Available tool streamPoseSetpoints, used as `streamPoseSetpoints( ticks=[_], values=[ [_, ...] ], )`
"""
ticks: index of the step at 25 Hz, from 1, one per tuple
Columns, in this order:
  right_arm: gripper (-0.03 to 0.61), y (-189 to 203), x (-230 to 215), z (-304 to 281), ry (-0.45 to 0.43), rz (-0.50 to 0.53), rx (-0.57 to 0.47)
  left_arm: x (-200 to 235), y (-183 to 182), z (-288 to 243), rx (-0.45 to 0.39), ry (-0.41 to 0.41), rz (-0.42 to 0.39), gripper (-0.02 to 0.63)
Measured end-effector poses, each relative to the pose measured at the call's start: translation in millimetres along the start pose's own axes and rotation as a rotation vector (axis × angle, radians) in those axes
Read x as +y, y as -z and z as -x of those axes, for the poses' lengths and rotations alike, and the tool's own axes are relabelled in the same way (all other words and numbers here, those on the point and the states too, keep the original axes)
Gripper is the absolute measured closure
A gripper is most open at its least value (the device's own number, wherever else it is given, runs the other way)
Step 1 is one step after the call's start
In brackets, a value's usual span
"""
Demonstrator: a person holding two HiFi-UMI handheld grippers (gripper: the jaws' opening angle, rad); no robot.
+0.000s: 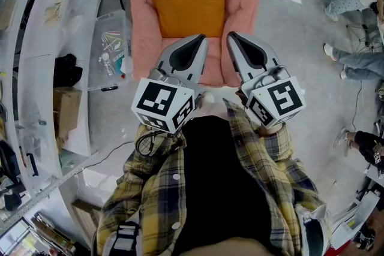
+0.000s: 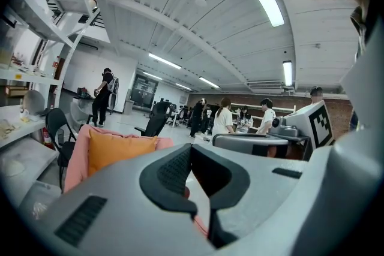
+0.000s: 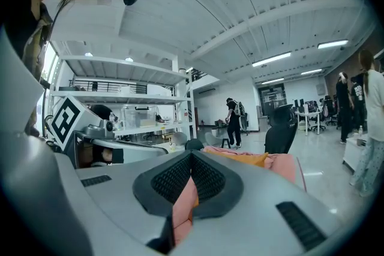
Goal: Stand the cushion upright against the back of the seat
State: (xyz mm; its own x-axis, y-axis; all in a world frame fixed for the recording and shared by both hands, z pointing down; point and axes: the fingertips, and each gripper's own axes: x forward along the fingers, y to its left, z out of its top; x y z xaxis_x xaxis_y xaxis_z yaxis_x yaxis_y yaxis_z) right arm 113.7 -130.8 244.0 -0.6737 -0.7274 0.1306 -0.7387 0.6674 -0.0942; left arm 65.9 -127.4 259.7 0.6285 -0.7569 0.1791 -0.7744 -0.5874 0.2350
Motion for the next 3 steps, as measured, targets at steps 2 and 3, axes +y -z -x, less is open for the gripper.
streamPoseSetpoints(
  ticks=[2, 3],
  values=[
    [0.561, 0.5, 0.7, 0.0, 0.002, 0.0, 0.001, 1.3, 0.1, 1.5, -0.001, -0.002, 0.001, 0.609],
    [0.561, 0.8, 0.9, 0.1, 0.004, 0.0, 0.001, 1.9, 0.2, 2.3, -0.001, -0.002, 0.002, 0.609]
  ],
)
